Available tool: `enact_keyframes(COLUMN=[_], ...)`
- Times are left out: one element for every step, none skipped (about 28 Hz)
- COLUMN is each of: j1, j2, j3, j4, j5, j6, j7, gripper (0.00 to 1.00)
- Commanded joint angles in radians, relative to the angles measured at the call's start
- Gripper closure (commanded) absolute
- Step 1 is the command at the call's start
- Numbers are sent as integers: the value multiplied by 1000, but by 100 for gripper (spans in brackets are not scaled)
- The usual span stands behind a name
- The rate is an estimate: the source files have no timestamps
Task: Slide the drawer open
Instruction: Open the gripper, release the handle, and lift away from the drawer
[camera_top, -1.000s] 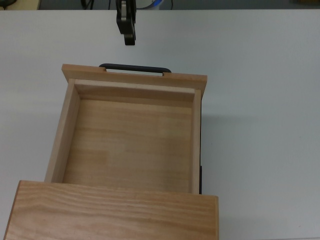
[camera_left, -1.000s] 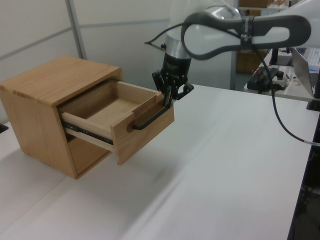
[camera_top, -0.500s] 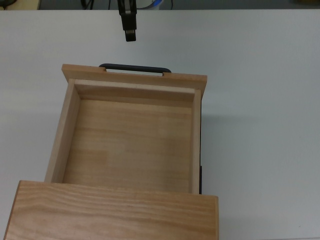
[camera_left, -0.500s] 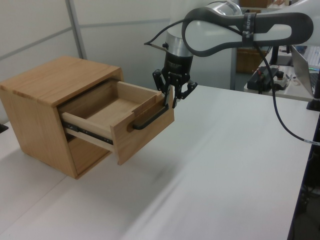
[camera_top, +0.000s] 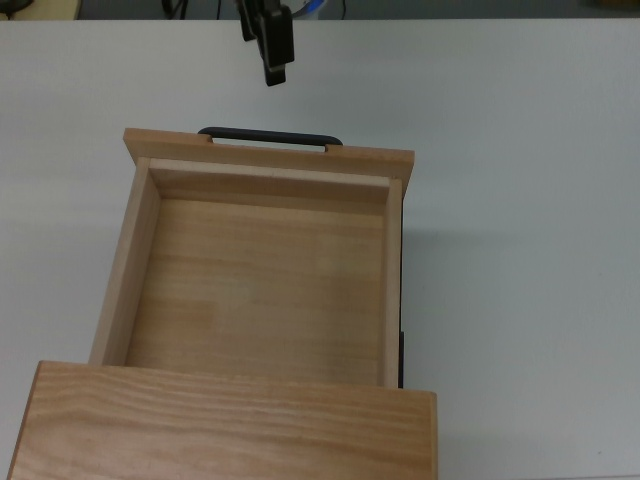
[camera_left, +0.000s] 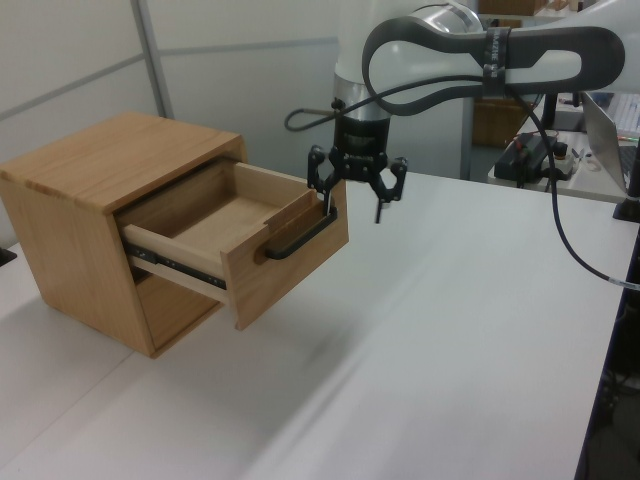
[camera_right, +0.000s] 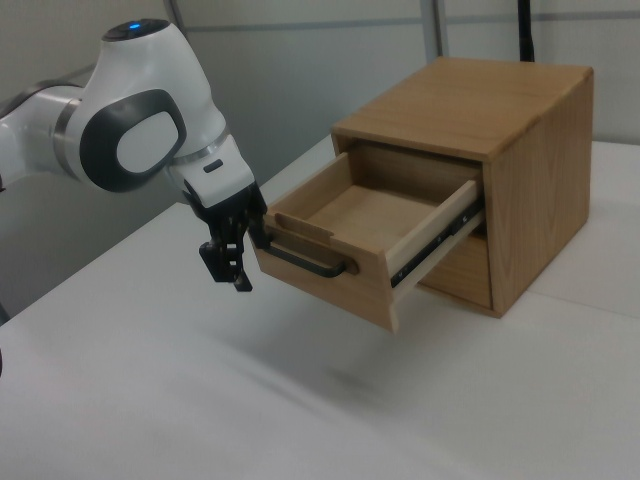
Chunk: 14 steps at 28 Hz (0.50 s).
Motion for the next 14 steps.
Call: enact_keyframes(j1=[13, 14, 14, 14, 14, 14, 15, 15, 14, 15, 15, 14, 14, 14], j2=[-6, -6, -8, -8, -8, -8, -8, -8, -8, -8, -6, -5, -3, -3], j3=[-1, -1, -1, 1, -1, 1, 1, 1, 1, 1, 1, -1, -1, -1], j4=[9, 9, 9, 9, 9, 9, 9, 9, 9, 9, 9, 9, 9, 9], j5=[-39, -41, -41, -42, -42, -44, -44, -44, -44, -44, -44, -44, -44, -44], j6=[-94, -100, -105, -111, -117, -131, -140, -148, -157, -165, -172, -174, -174, -174], j7=[-228, -255, -281, -307, -336, -412, -456, -503, -552, -604, -698, -738, -769, -796], gripper=[0, 0, 0, 0, 0, 0, 0, 0, 0, 0, 0, 0, 0, 0])
